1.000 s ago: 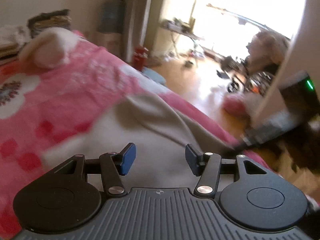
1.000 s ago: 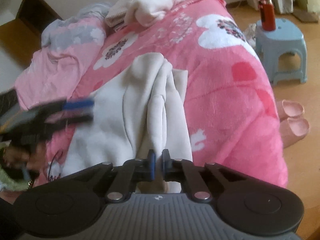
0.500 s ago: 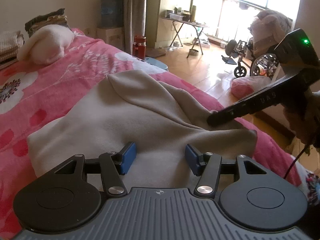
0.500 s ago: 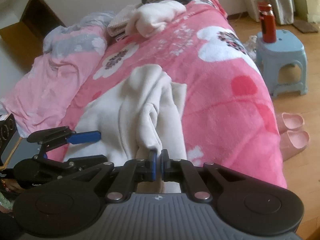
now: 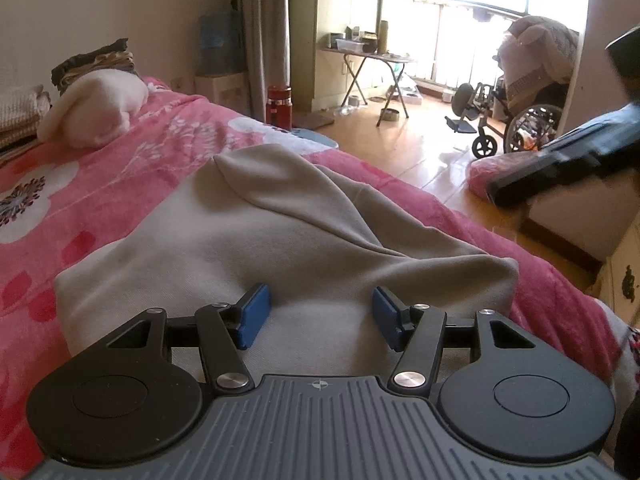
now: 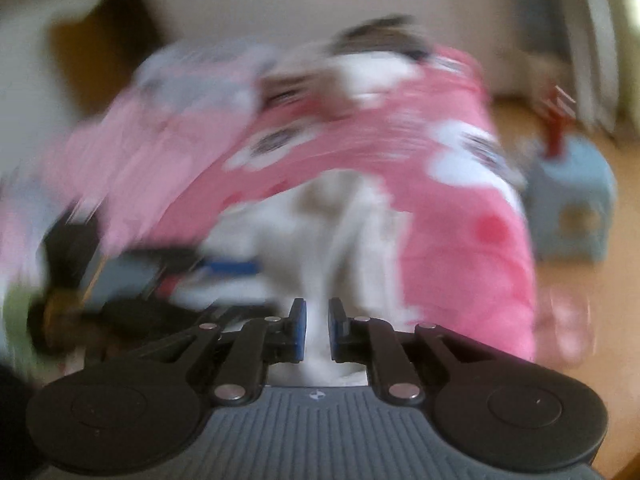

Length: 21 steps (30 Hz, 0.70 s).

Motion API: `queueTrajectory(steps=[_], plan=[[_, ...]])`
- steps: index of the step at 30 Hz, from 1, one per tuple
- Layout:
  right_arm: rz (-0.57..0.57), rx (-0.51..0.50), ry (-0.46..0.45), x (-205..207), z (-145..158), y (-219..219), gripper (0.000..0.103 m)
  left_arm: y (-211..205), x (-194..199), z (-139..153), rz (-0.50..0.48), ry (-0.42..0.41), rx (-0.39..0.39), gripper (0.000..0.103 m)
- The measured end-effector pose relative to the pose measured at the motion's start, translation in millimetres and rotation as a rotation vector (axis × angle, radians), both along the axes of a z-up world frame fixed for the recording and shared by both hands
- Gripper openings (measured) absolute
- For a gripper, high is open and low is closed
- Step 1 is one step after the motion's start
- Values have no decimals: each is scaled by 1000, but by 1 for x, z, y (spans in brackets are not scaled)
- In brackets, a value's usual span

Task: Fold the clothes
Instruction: 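Lift the open right tool back from the beige hoodie bundle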

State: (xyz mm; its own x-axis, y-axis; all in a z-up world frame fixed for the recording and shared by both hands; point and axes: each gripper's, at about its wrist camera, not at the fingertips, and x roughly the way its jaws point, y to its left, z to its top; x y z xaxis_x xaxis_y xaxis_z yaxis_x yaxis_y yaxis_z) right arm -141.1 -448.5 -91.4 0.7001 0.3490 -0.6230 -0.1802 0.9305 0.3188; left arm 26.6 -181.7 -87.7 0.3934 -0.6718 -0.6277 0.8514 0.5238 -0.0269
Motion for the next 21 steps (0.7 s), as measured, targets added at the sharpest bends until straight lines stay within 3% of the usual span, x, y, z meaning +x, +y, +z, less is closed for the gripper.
queueTrajectory(steps=[2, 4, 7, 12, 16, 21], plan=[[87, -53, 9, 2, -6, 22, 11, 1, 1, 2, -4, 3, 1, 57], [71, -110, 83, 10, -32, 31, 9, 3, 3, 8, -7, 15, 3, 56], [-11, 16, 119, 14, -53, 15, 5, 18, -3, 22, -2, 17, -18, 56], [-26, 4, 124, 15, -51, 17, 5, 39, -26, 14, 19, -27, 10, 55], [-46, 2, 128, 16, -51, 21, 5, 54, -46, 6, 37, -66, 37, 48], [-47, -83, 134, 11, -45, 31, 5, 68, -64, -2, 50, -107, 61, 47]])
